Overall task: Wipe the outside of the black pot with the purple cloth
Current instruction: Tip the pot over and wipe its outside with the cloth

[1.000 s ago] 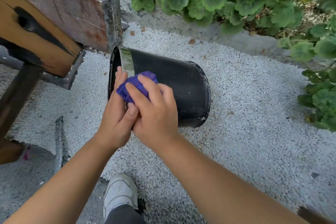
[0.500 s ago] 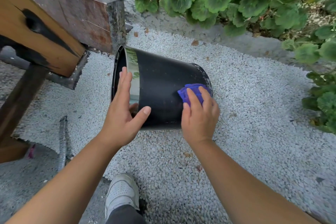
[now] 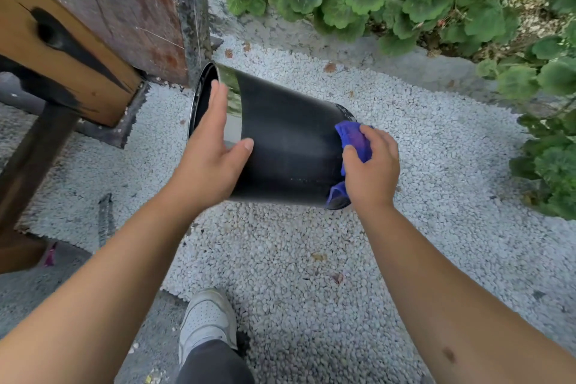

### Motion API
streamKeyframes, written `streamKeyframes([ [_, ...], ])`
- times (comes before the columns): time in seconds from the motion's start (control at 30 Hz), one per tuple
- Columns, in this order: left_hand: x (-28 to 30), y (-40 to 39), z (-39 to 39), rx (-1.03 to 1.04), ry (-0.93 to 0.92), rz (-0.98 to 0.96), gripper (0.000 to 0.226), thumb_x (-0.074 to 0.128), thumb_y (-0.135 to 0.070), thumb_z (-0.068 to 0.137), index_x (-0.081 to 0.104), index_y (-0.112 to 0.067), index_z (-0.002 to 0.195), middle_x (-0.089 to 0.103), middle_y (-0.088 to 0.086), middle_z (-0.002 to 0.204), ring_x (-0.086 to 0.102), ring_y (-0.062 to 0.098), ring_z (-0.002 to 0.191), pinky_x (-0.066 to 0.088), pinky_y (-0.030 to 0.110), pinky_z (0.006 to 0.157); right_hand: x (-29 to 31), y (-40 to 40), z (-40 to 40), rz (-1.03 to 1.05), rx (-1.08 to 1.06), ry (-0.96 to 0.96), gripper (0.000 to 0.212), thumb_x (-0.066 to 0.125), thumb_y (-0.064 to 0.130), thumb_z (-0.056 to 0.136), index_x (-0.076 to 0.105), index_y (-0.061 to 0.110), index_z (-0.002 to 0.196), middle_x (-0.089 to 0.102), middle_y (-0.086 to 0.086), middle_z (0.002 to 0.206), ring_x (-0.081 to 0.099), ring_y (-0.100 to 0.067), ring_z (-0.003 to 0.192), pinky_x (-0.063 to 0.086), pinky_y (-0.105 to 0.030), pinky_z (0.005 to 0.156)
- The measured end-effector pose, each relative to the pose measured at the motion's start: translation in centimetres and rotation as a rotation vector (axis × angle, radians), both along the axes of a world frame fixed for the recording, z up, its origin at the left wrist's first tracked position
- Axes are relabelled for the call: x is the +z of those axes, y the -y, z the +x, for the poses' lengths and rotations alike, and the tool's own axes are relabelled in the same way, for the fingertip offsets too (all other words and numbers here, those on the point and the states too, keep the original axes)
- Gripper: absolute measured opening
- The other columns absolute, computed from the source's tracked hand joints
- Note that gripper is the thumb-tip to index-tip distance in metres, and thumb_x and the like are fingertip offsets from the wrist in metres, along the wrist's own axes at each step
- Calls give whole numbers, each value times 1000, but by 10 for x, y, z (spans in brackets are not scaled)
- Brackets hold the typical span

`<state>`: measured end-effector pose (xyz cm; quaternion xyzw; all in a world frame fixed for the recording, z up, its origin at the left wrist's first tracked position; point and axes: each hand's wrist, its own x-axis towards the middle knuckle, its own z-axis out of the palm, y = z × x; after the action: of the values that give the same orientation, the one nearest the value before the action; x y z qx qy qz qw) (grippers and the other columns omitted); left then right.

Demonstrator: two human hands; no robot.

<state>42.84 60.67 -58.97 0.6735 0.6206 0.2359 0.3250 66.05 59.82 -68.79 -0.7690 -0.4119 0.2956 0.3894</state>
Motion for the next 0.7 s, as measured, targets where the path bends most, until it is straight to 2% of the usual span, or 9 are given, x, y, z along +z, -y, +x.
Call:
streamKeyframes([
  [0.03,4,-7,-1,27,16,-27,82,58,-16,96,5,-24,158,17,-5,164,35,-14,132,29,5,104,5,-6,3,-2,1,2,44,59,30,84,60,30,129,47,12,137,46,5,103,31,-11,86],
  [0.1,10,-18,-2,64,41,-64,81,61,-19,94,11,-28,158,35,-12,155,34,-26,120,24,-7,95,14,-15,9,-18,21,-8,44,58,31,83,61,32,126,51,13,131,50,-1,103,37,-19,87],
  [0.17,14,-26,1,57,1,-103,81,62,-23,95,11,-29,158,14,-10,164,23,-33,114,12,-11,87,20,-24,11,-50,47,-8,43,56,31,81,60,34,124,51,15,125,51,-4,101,40,-26,88],
  [0.23,16,-28,7,58,-33,-118,80,60,-24,96,10,-27,158,-2,-7,166,16,-27,125,11,2,97,25,-28,7,-72,46,18,43,54,29,80,60,36,123,50,17,123,50,-4,96,41,-28,86],
  [0.33,16,-29,15,98,31,-104,77,59,-32,97,13,-25,158,0,-6,166,5,-2,146,8,12,104,32,-21,-6,-31,11,84,44,56,21,82,61,32,124,50,16,131,49,0,95,43,-26,87],
  [0.47,16,-25,22,142,125,-95,76,49,-51,93,18,-24,157,4,-7,166,7,-7,142,9,2,99,67,-22,-35,175,27,66,46,59,16,81,64,25,126,50,8,138,50,-3,114,35,-13,96],
  [0.57,19,-27,25,201,253,-121,77,39,-54,88,30,-16,154,18,5,164,15,9,150,12,29,122,102,-24,-78,444,157,129,46,57,20,75,68,25,119,57,3,131,51,-6,110,31,-2,89],
  [0.63,21,-29,23,167,293,-101,65,34,-49,92,45,-12,144,38,11,155,26,17,148,21,37,121,105,-11,-103,481,262,147,46,55,24,76,67,25,120,56,1,133,56,-16,111,47,-23,88],
  [0.7,18,-30,16,119,214,-56,52,27,-46,97,51,-20,136,45,2,148,32,5,142,24,24,117,92,4,-111,442,325,190,45,59,22,77,68,22,121,57,-5,134,59,-29,106,53,-37,80],
])
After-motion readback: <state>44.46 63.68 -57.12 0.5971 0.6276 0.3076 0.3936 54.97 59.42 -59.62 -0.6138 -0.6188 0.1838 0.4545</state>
